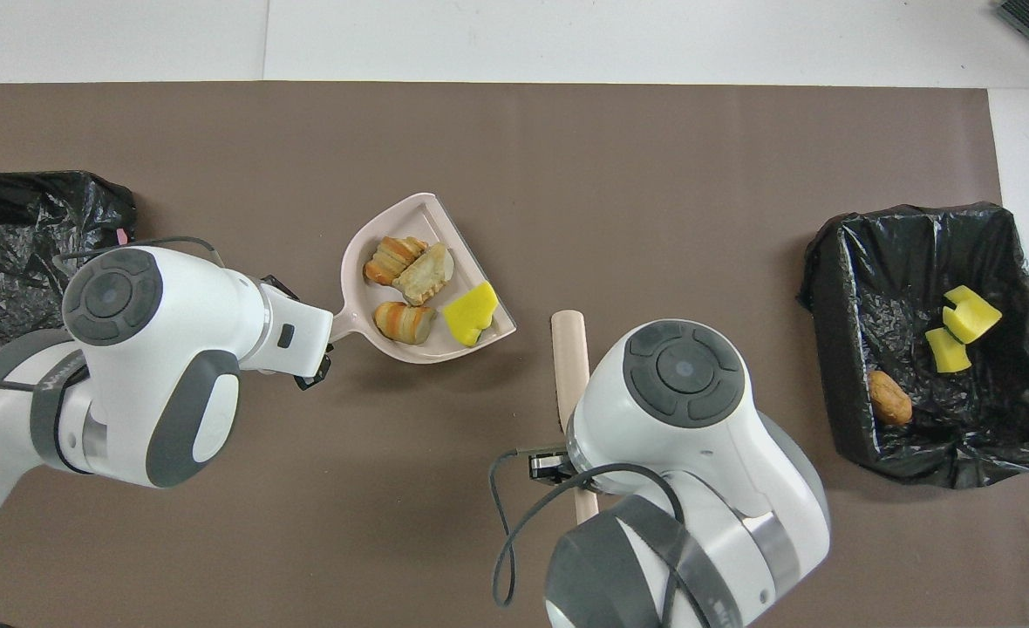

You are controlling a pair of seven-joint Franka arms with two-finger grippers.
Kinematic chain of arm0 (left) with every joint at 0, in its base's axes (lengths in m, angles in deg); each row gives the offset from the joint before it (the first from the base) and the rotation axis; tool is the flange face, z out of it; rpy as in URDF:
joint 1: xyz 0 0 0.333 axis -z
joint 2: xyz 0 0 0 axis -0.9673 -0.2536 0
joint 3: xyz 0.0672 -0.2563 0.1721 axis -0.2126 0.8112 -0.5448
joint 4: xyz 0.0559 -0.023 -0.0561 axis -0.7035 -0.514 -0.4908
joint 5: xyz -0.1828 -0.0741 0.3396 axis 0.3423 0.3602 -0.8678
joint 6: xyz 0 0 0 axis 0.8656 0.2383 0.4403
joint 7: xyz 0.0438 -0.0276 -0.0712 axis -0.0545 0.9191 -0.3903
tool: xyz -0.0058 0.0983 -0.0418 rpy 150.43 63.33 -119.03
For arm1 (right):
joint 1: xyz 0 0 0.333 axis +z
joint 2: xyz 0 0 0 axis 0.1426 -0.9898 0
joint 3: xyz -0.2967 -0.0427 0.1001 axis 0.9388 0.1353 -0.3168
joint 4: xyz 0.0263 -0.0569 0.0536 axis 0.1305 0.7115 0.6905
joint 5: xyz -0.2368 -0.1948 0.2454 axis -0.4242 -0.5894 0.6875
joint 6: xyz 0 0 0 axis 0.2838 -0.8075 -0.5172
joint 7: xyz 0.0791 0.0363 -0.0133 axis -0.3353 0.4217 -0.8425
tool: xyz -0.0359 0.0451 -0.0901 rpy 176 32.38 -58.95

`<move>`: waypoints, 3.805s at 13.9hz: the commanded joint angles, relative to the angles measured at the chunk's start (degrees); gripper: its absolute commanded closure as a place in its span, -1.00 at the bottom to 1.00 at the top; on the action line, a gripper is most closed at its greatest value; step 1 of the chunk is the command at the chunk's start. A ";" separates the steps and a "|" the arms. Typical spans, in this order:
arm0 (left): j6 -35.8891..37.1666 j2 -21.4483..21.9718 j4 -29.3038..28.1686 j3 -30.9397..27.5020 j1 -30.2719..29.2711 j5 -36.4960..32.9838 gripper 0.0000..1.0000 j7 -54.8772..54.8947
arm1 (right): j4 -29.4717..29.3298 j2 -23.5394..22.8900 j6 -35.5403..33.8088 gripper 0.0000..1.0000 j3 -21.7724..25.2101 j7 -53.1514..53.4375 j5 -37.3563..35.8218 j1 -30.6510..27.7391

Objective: Sweep and dump trash in bin

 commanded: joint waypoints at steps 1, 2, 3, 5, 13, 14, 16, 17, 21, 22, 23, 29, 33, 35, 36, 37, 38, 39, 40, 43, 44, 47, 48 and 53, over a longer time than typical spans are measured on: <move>3.99 3.49 1.67 0.22 -3.15 1.38 1.00 0.80 | 9.30 5.55 7.69 1.00 -0.67 5.05 -0.60 4.50; 7.49 3.67 3.85 0.22 -4.81 1.29 1.00 0.80 | 9.75 4.95 8.93 1.00 -0.67 9.16 -0.60 7.22; 11.79 3.58 6.66 0.22 -6.65 0.94 1.00 0.80 | 10.19 4.16 11.37 1.00 -0.67 12.34 -0.60 9.69; 19.00 3.41 12.37 0.22 -11.13 0.42 1.00 1.32 | 12.03 2.49 17.00 1.00 -0.67 15.52 -0.60 13.91; 17.21 0.34 23.46 0.22 -32.14 -5.47 1.00 13.59 | 12.93 -4.99 24.76 0.53 -0.58 21.16 -1.83 20.43; 17.10 -1.24 24.86 0.22 -34.51 -5.91 1.00 18.51 | 12.23 -5.34 24.32 0.04 -0.58 21.16 -2.00 20.43; 17.63 -6.58 30.82 0.22 -38.82 -7.23 1.00 28.44 | 10.47 -4.99 21.88 -1.00 -0.40 20.72 -2.44 19.91; 17.80 -9.66 34.07 0.14 -40.49 -8.02 1.00 31.97 | 9.33 -4.73 19.68 -1.00 -0.23 19.07 -3.92 19.64; 15.44 -15.93 38.68 0.14 -45.51 -15.65 1.00 46.81 | 0.90 -3.06 6.78 -1.00 -0.05 11.87 -6.05 13.68; 14.39 -16.11 38.68 -0.39 -45.52 -18.54 1.00 49.90 | -1.12 -2.53 3.87 -1.00 0.12 8.54 -6.05 11.66; 14.20 -16.11 38.50 -1.35 -45.26 -22.14 1.00 50.80 | -3.49 -2.27 1.23 -1.00 0.12 5.63 -6.14 9.03; 14.03 -16.19 38.33 -1.36 -39.56 -40.34 1.00 50.64 | -15.28 -2.79 -9.33 -1.00 0.12 -15.10 -11.94 -5.38; 14.73 -16.02 38.15 -1.36 -37.08 -45.02 1.00 50.81 | -18.36 -2.79 -10.84 -1.00 0.56 -31.98 -12.55 -16.54; 15.34 -15.76 38.24 -1.27 -34.90 -50.70 1.00 50.81 | -18.37 -2.62 -10.84 -1.00 0.83 -38.23 -14.21 -19.98; 15.43 -15.58 38.15 -1.36 -33.84 -52.30 1.00 50.72 | -18.37 -2.44 -10.84 -1.00 0.92 -40.78 -14.48 -21.91; 15.43 -15.58 38.06 -1.36 -33.83 -52.93 1.00 50.81 | -18.37 -2.35 -10.58 -1.00 1.26 -41.24 -14.57 -23.58; 15.43 -15.58 38.06 -1.36 -33.92 -53.55 1.00 50.81 | -18.45 -2.26 -10.14 -1.00 1.53 -41.33 -14.57 -24.99; 15.52 -15.58 38.15 -1.36 -33.74 -54.60 1.00 50.90 | -19.67 -2.26 -10.13 -1.00 2.23 -41.51 -14.49 -25.88; 15.70 -15.23 38.24 -1.45 -33.57 -56.52 1.00 51.07 | -21.60 -2.26 -10.40 -1.00 2.58 -41.25 -14.14 -26.58; 16.93 -13.56 38.59 -1.36 -32.60 -58.38 1.00 51.25 | -22.32 -2.09 -10.49 -1.00 4.86 -41.42 -14.40 -26.85; 17.01 -13.30 38.76 -1.10 -32.60 -57.78 1.00 51.42 | -21.97 -1.57 -9.96 -1.00 5.74 -40.90 -14.40 -27.03; 17.45 -12.42 39.12 -0.83 -32.69 -52.62 1.00 50.81 | -21.88 -1.65 -7.07 -1.00 7.42 -41.42 -13.25 -28.70; 18.85 -11.81 39.38 -1.35 -32.69 -46.76 1.00 49.94 | -21.97 -1.73 -6.88 -1.00 7.42 -40.46 -13.17 -28.78; 29.03 -4.87 38.16 -0.22 -31.99 -25.63 1.00 24.34 | -22.23 -0.08 -11.70 -1.00 11.71 -32.90 -13.78 -24.34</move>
